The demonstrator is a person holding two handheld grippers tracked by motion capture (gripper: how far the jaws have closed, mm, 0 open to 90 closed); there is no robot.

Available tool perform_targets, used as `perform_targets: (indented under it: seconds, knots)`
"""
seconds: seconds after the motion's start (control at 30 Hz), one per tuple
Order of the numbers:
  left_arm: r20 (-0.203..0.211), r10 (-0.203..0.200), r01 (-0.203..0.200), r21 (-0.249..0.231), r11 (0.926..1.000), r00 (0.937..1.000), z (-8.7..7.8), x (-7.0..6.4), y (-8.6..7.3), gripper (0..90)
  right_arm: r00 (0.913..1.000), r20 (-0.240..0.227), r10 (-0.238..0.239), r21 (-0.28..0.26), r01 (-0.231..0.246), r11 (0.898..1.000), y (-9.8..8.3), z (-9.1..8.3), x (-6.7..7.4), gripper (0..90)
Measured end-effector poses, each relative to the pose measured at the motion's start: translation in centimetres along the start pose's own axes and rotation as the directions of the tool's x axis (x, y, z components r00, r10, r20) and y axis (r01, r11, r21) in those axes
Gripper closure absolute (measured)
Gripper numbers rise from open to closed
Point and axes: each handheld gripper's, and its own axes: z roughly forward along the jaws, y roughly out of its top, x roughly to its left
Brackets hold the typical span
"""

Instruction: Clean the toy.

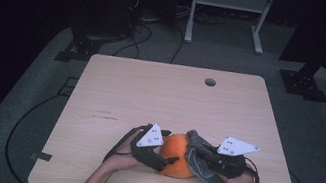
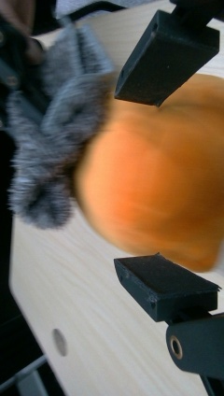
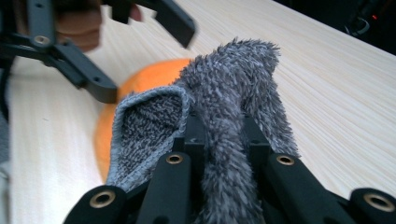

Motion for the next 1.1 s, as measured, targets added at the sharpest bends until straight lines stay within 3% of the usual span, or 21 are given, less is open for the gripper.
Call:
perform_targets:
  seconds: [0.1, 0.17, 0.27, 0.37, 0.47, 0.6, 0.73, 0.8, 0.87, 0.93, 1.03, 1.1]
  knots:
    - [0.012, 0.028, -0.028, 0.078, 0.9965, 0.9995, 0.6, -0.2, -0.6, 19.4, 0.9988, -0.039, -0.029, -0.031, 0.028, 0.999, 0.3, 0.3, 0.9, 76.2]
    - [0.024, -0.009, 0.007, 0.081, 0.9967, 0.9997, 0.5, 0.0, -1.0, 22.6, 0.9985, -0.04, -0.038, -0.021, 0.037, 0.999, 0.3, 0.4, 0.8, 76.3]
    - [0.021, -0.021, 0.019, 0.113, 0.9934, 0.9995, 0.3, 0.4, -1.2, 24.2, 0.9998, -0.021, -0.007, -0.012, 0.007, 1.0, -0.1, 0.2, 0.0, 76.3]
    - [0.026, -0.02, 0.017, 0.102, 0.9946, 0.9995, 0.3, 0.5, -1.2, 24.0, 0.9994, -0.022, 0.027, -0.012, -0.027, 1.0, -0.5, 0.1, -0.5, 76.2]
    - [0.026, -0.039, 0.037, 0.057, 0.9977, 0.9989, 0.3, 0.4, -0.9, 18.1, 0.9998, -0.011, 0.017, -0.011, -0.017, 1.0, -0.5, 0.2, -0.2, 76.3]
    - [0.011, -0.048, 0.046, 0.093, 0.9946, 0.9988, 0.4, 0.5, -1.2, 20.1, 0.9998, -0.012, 0.018, -0.023, -0.018, 1.0, -0.5, 0.3, -0.1, 76.3]
    - [0.009, -0.053, 0.051, 0.111, 0.9925, 0.9986, 0.4, 0.7, -1.4, 21.8, 0.9971, -0.02, 0.073, -0.018, -0.073, 0.997, -1.6, 0.5, -1.4, 76.2]
    - [0.01, -0.057, 0.056, 0.112, 0.9921, 0.9983, 0.4, 0.7, -1.5, 22.0, 0.9919, -0.026, 0.125, -0.01, -0.125, 0.992, -2.3, 0.4, -2.1, 76.2]
    - [0.009, -0.056, 0.055, 0.122, 0.991, 0.9984, 0.3, 0.8, -1.7, 22.1, 0.9891, -0.005, 0.147, 0.007, -0.147, 0.989, -2.6, 0.2, -2.5, 76.3]
    - [0.011, -0.068, 0.066, 0.122, 0.9903, 0.9976, 0.2, 1.0, -1.8, 22.1, 0.9815, -0.035, 0.188, -0.041, -0.189, 0.981, -2.4, -0.2, -2.6, 76.4]
    - [0.018, -0.079, 0.077, 0.12, 0.9897, 0.9967, 0.2, 1.2, -1.9, 22.2, 0.9825, -0.04, 0.182, -0.037, -0.183, 0.982, -2.2, 0.3, -2.5, 76.4]
    - [0.019, -0.082, 0.079, 0.121, 0.9895, 0.9965, 0.2, 1.2, -2.0, 22.3, 0.977, -0.047, 0.208, -0.023, -0.209, 0.978, -2.9, 0.8, -2.8, 76.4]
